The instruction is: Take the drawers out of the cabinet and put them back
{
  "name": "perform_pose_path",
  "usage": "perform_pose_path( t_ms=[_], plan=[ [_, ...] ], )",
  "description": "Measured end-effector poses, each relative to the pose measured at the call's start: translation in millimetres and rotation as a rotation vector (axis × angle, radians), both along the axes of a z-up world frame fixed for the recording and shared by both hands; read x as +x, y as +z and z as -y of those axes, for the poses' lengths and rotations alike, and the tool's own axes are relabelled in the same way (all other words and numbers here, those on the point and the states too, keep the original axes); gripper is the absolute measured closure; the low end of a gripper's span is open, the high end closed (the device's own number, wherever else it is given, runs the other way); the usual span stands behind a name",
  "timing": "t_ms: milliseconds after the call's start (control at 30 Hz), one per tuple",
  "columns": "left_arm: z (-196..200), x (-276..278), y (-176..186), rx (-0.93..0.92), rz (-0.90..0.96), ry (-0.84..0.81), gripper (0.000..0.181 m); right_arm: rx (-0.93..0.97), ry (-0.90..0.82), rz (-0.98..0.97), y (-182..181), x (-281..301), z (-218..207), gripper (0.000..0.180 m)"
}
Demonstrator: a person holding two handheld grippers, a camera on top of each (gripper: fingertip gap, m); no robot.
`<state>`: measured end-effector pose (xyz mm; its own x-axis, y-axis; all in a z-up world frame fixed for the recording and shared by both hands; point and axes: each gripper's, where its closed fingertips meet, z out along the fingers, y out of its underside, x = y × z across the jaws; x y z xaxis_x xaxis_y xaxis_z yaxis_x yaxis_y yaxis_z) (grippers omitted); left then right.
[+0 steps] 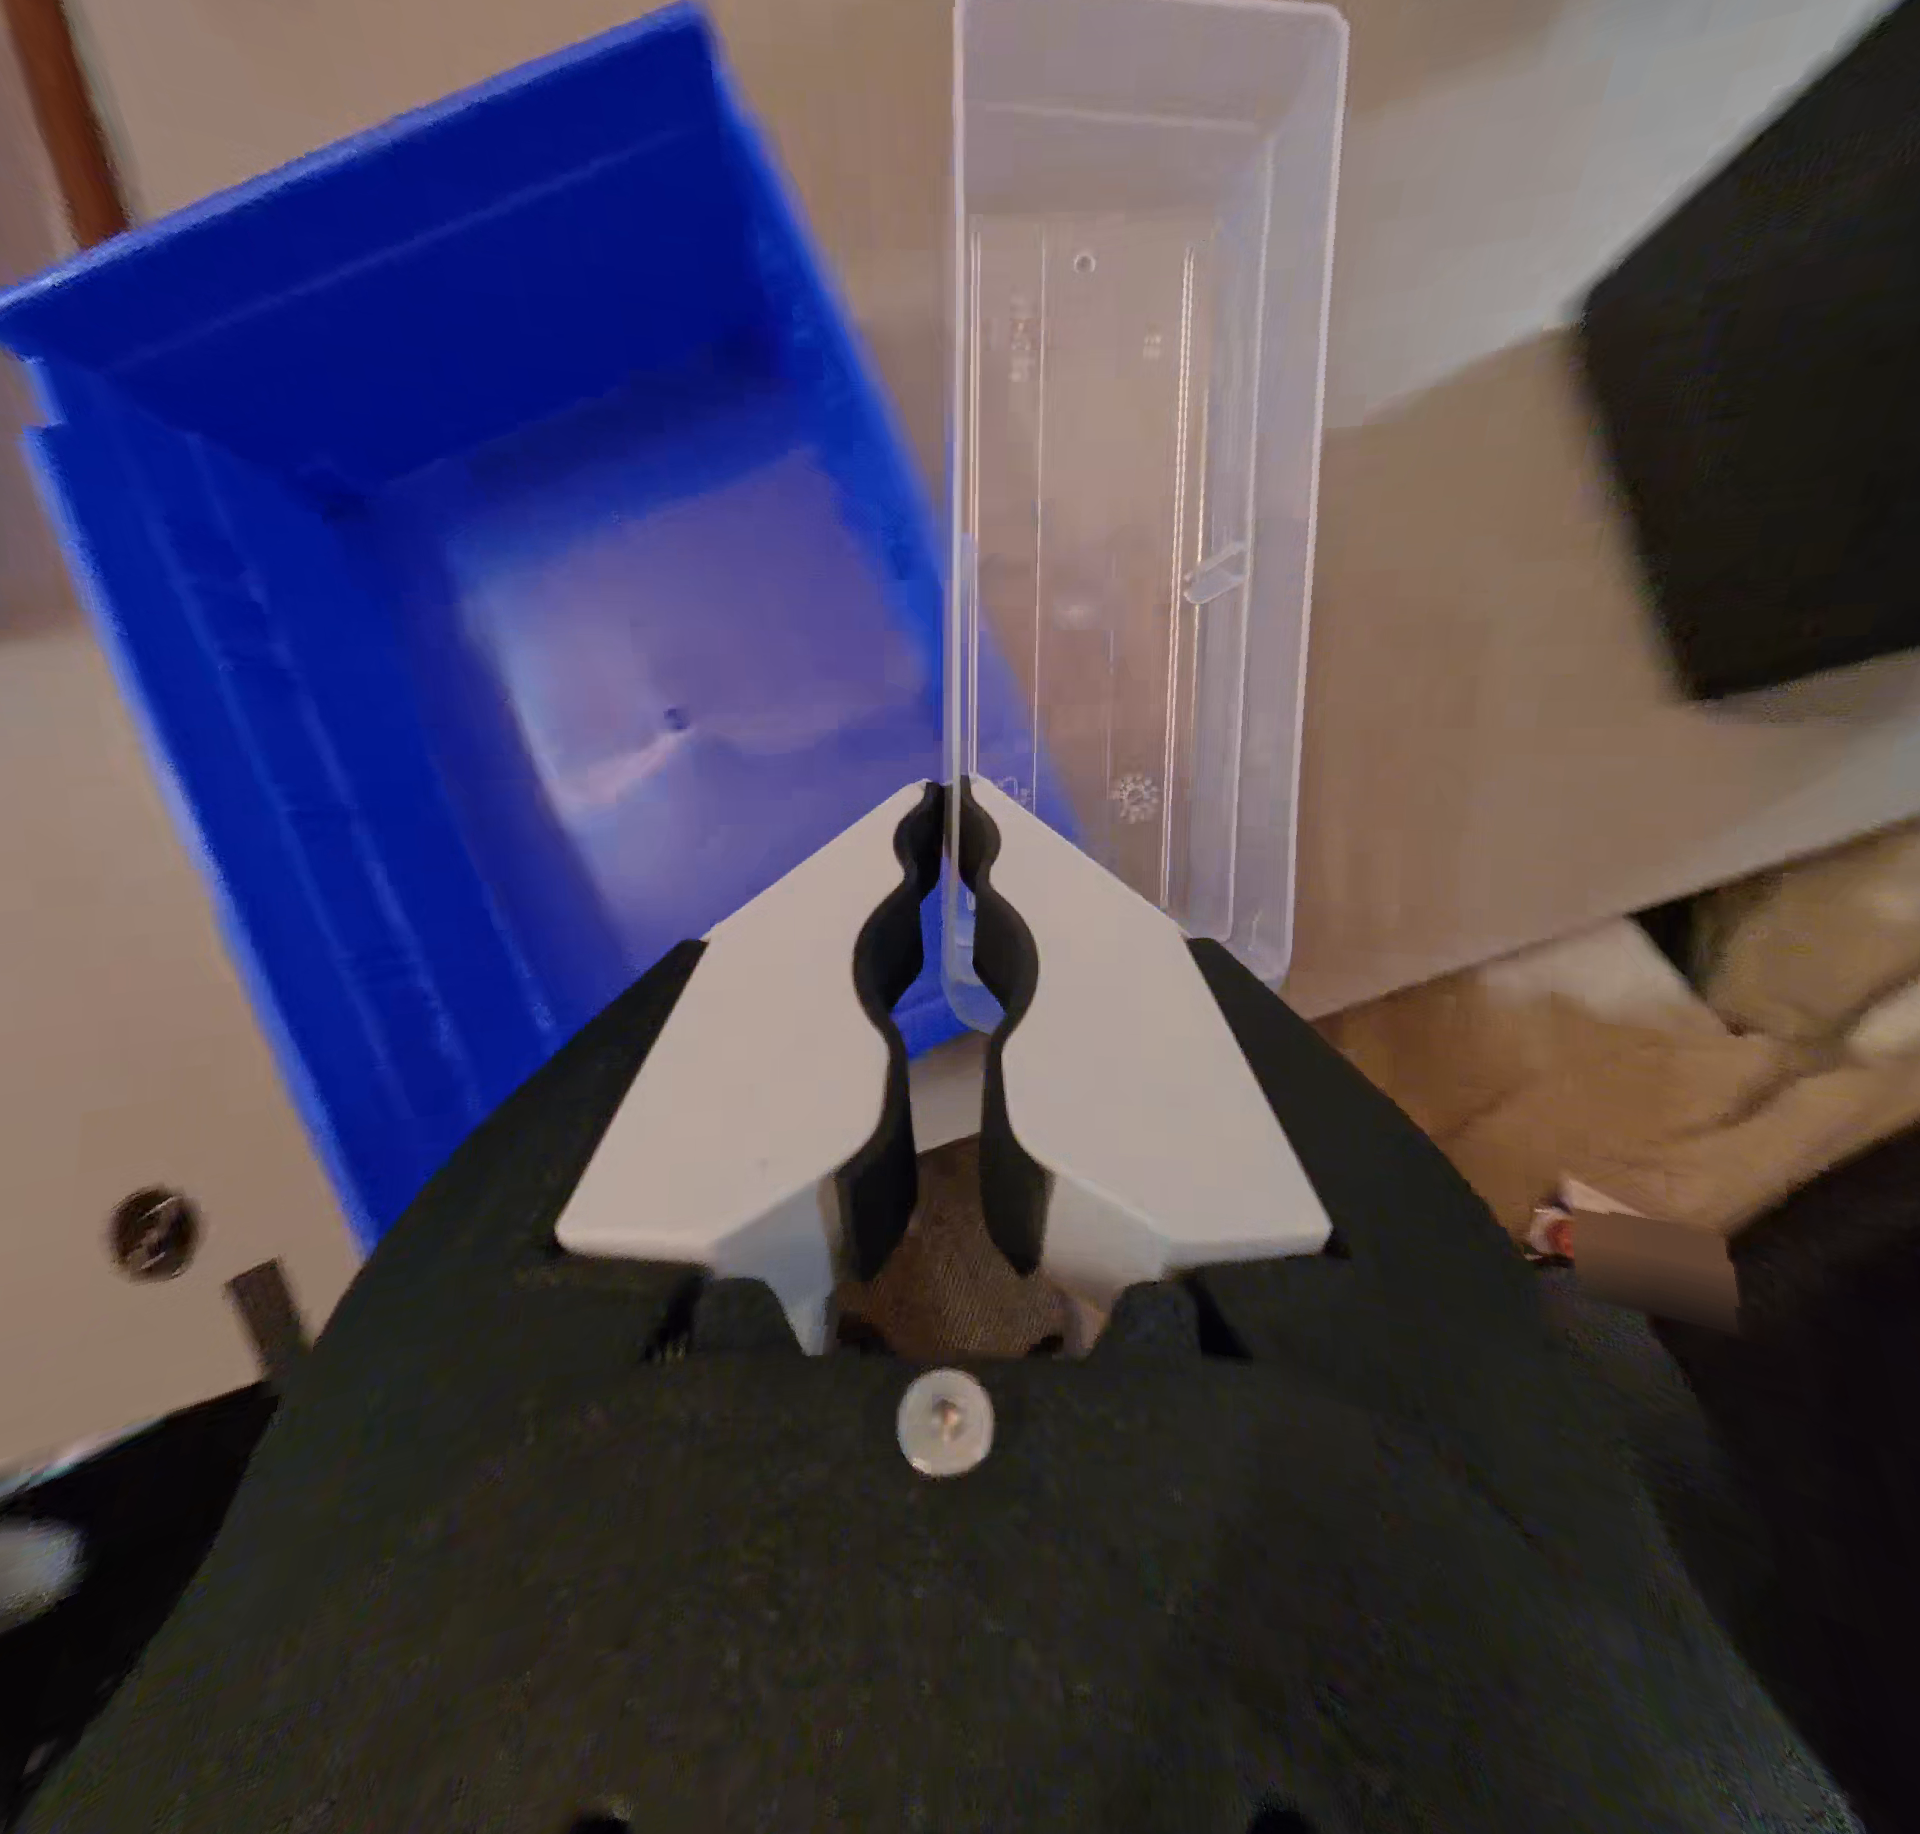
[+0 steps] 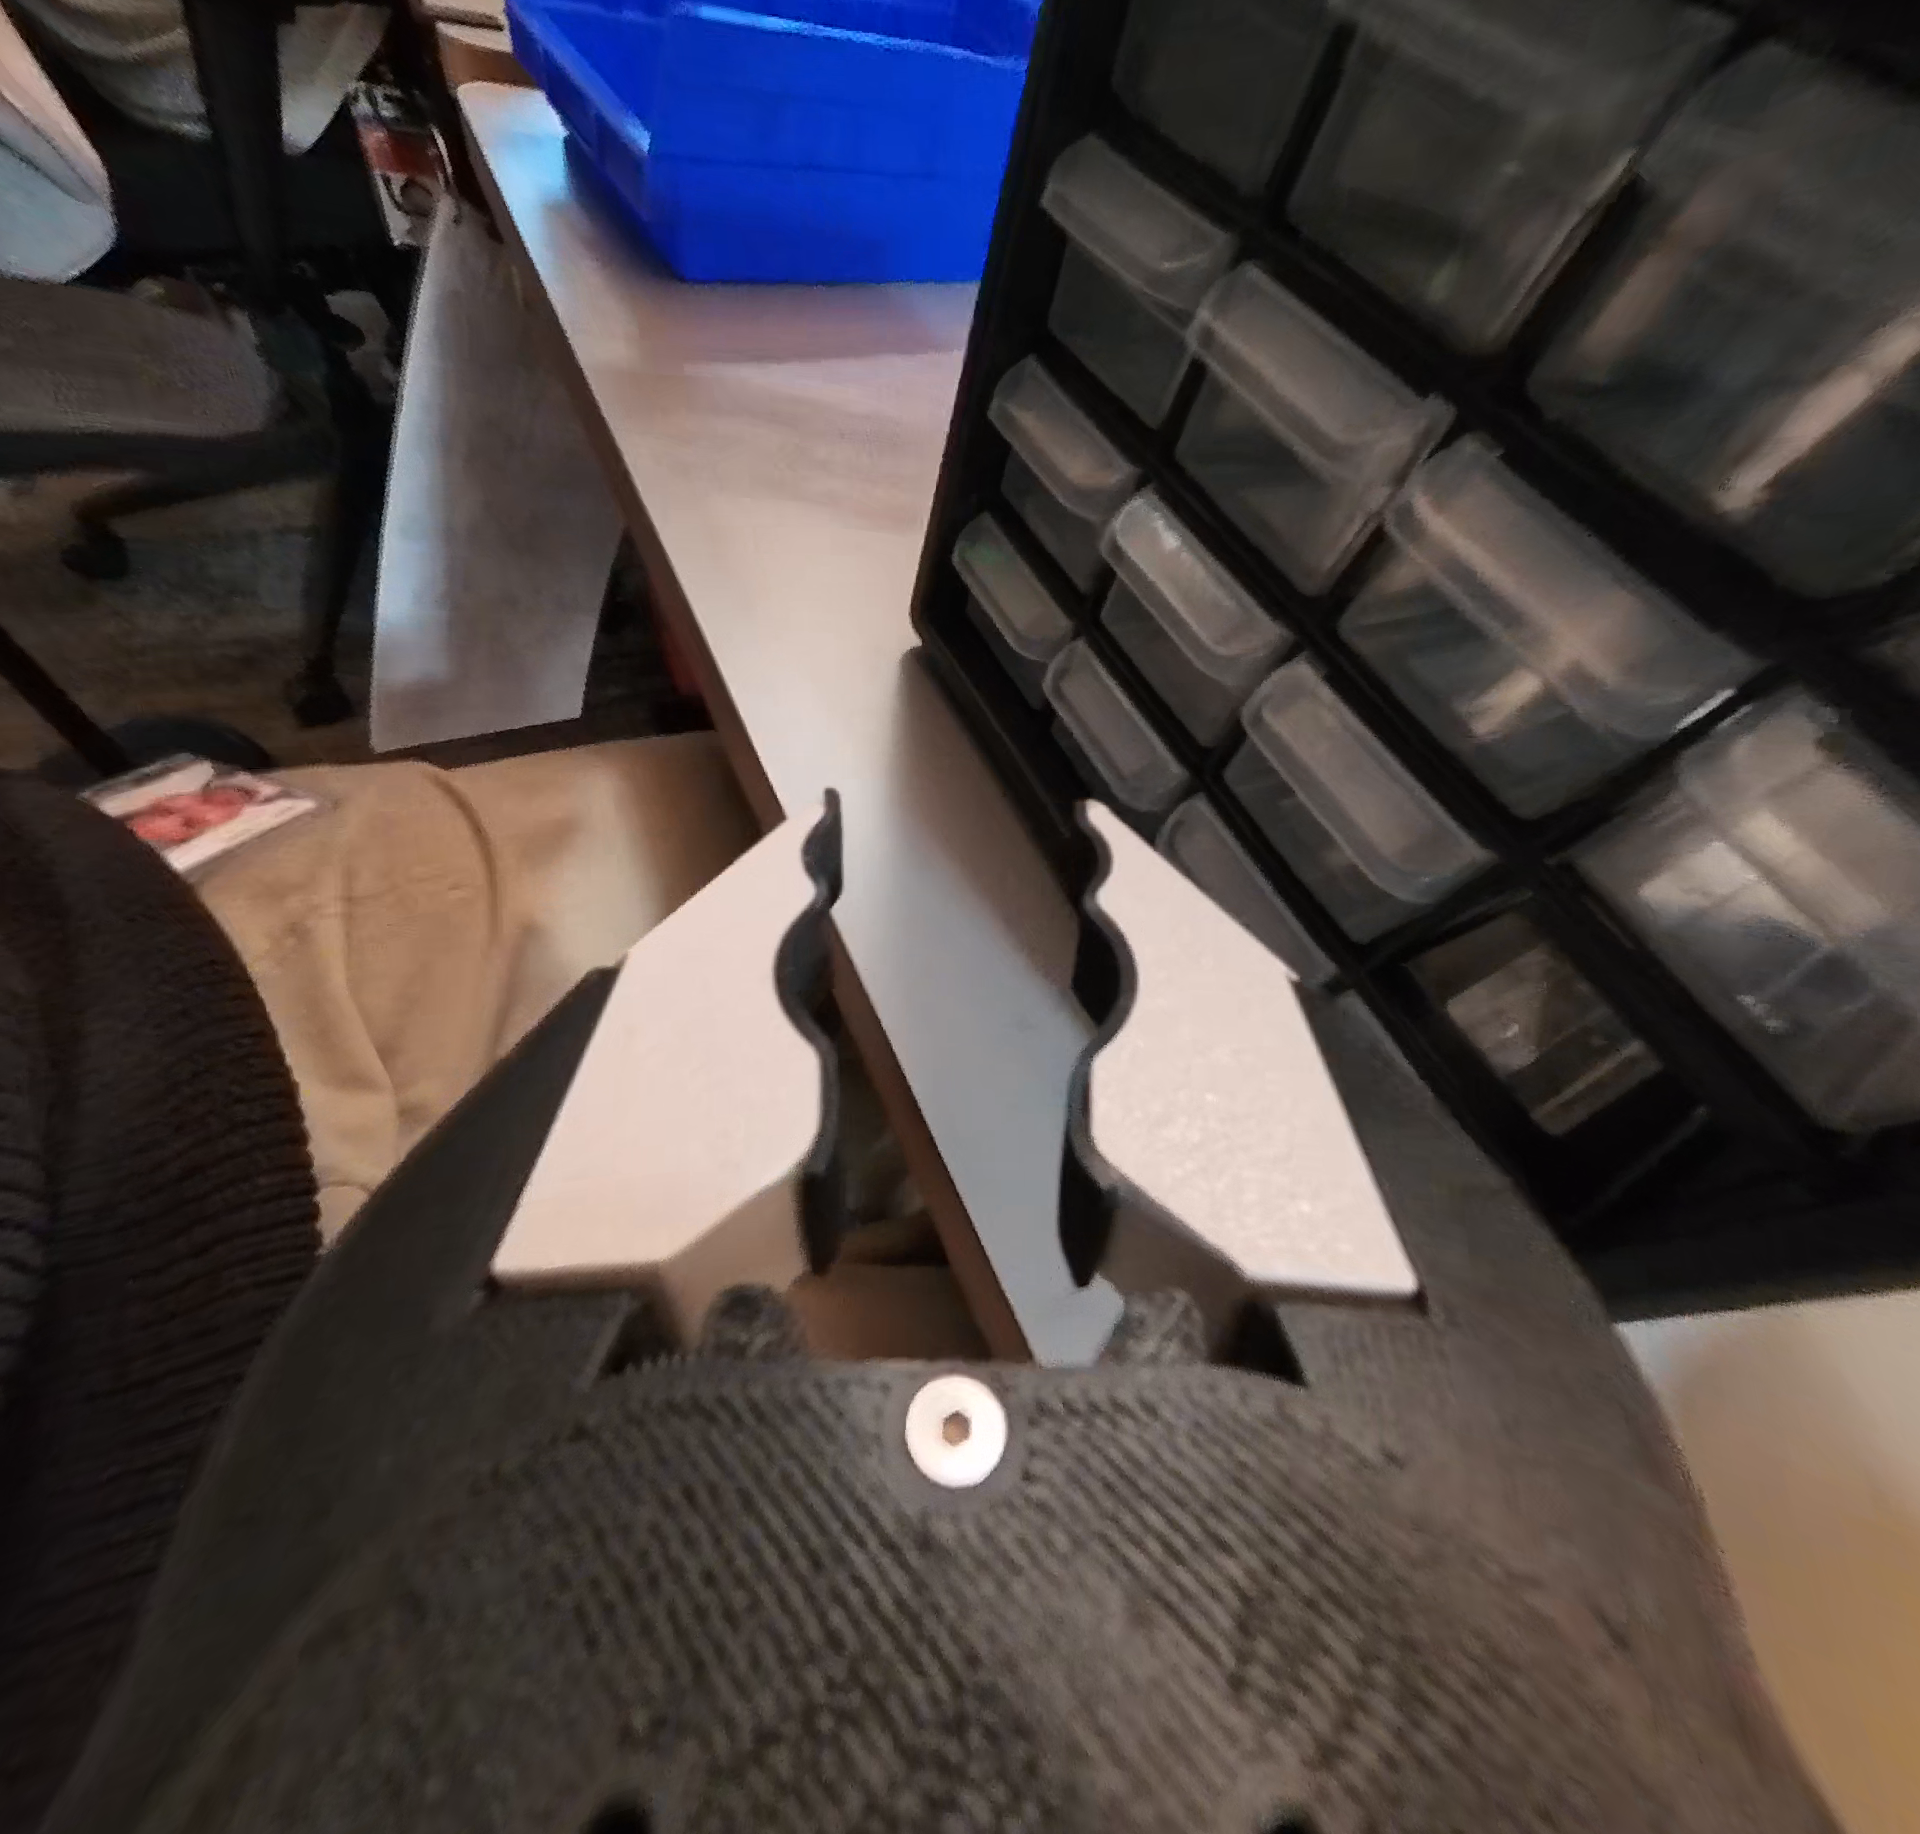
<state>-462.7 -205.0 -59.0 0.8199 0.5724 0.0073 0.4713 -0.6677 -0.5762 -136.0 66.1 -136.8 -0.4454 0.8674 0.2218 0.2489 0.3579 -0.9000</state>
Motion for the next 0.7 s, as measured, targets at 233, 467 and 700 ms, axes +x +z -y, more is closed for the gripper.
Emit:
perform_pose_path(
  t_ms=[233,467,700],
  plan=[
    [-87,144,61,0.357,-0.172,-0.228,0.180,-0.077,-0.004,-0.138,52,7,19,0.129],
    [-171,260,46,0.486,-0.087,-0.477,0.181,-0.054,0.038,-0.374,116,37,51,0.132],
    [-237,314,0,0.572,-0.072,-0.457,0.181,0.015,0.055,-0.331,116,46,81,0.123]
  ],
)
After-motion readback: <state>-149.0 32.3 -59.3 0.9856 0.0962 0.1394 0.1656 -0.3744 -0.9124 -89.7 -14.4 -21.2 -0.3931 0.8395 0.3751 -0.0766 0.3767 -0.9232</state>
